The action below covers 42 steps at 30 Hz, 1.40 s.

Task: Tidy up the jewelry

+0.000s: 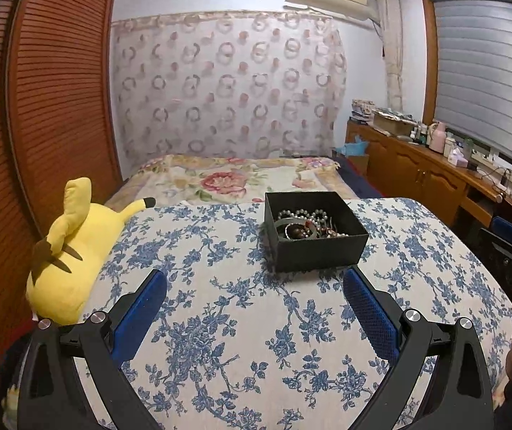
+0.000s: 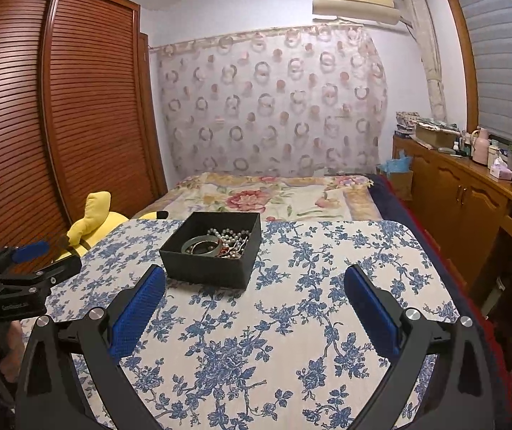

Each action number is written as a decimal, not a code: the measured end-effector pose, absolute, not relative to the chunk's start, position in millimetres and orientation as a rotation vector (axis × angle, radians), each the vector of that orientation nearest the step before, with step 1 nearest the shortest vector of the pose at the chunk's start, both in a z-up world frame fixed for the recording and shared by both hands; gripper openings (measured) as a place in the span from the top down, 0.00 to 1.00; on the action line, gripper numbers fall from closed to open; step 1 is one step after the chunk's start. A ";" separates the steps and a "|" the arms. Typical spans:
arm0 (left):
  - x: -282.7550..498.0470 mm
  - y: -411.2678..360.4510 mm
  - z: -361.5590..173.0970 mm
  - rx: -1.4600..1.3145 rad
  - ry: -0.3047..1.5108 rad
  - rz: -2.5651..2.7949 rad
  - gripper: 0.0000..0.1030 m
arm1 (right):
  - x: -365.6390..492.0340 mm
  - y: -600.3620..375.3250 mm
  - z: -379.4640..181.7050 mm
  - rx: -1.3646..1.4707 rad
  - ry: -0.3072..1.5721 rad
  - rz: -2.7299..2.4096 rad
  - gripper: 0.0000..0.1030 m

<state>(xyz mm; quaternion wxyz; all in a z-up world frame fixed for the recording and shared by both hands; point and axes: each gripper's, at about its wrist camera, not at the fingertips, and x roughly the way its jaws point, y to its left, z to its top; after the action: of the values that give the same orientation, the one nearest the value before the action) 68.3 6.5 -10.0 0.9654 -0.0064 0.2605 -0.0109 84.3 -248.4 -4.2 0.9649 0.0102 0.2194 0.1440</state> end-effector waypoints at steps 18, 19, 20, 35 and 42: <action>63.9 1.0 -8.5 0.007 0.512 -0.021 0.07 | 84.3 -246.1 -5.3 0.019 0.448 0.292 0.02; 64.1 1.2 -8.9 0.004 0.514 -0.024 0.07 | 84.4 -245.9 -5.5 0.019 0.448 0.290 0.02; 64.3 1.0 -8.6 0.004 0.515 -0.024 0.07 | 84.3 -245.8 -5.4 0.018 0.448 0.289 0.02; 65.0 0.9 -8.3 0.002 0.515 -0.025 0.08 | 85.6 -246.6 -5.9 0.019 0.448 0.284 0.02; 65.4 -0.5 -9.7 -0.002 0.518 -0.027 0.08 | 85.4 -245.4 -7.8 0.017 0.452 0.284 0.02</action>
<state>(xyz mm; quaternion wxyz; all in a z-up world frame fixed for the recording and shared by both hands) 65.4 -0.5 -9.7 0.9666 -0.0008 0.2559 -0.0135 85.4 -245.4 -7.8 0.9646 0.0086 0.2234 0.1402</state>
